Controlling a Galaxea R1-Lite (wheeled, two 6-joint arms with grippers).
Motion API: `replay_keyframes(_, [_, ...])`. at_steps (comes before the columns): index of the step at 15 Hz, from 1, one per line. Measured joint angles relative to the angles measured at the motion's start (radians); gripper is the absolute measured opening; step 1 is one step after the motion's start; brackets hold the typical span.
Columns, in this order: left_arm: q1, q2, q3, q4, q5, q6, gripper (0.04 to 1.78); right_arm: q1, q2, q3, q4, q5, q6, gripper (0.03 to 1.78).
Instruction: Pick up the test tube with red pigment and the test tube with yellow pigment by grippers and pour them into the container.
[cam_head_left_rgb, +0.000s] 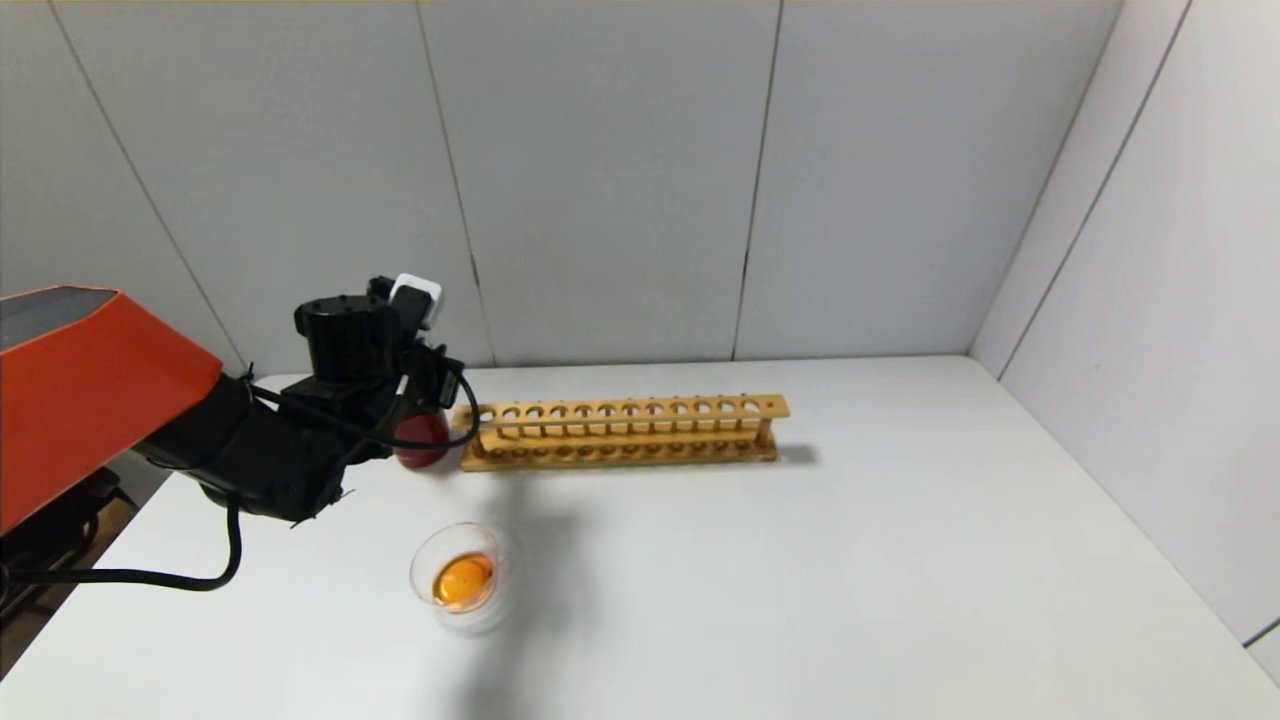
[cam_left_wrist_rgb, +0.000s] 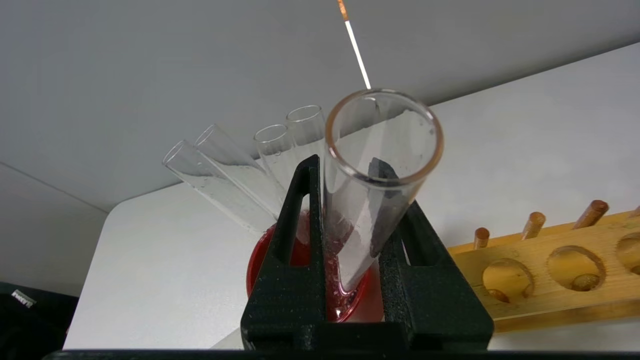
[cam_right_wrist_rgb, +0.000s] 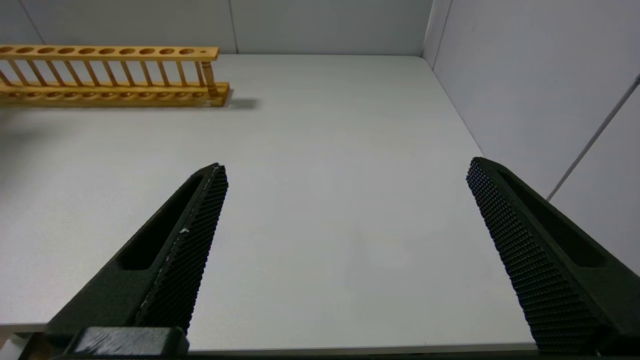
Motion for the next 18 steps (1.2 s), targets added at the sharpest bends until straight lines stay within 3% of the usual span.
replay_keyframes(4, [0.005, 0.0, 0.005, 0.0, 0.002, -0.004, 0.47, 0.0, 0.0, 0.0, 0.0, 0.0, 0.0, 1.75])
replay_keyframes(7, [0.006, 0.0, 0.007, -0.001, 0.006, -0.005, 0.85, 0.0, 0.0, 0.0, 0.0, 0.0, 0.0, 1.75])
replay_keyframes(10, [0.004, -0.003, 0.004, -0.053, 0.003, 0.004, 1.37, 0.0, 0.0, 0.0, 0.0, 0.0, 0.0, 1.75])
replay_keyframes(13, [0.0, -0.036, -0.017, -0.017, 0.0, 0.008, 1.68, 0.0, 0.0, 0.0, 0.0, 0.0, 0.0, 1.75])
replay_keyframes(18, [-0.003, -0.194, -0.131, 0.185, 0.009, 0.006, 1.75, 0.0, 0.0, 0.0, 0.0, 0.0, 0.0, 1.75])
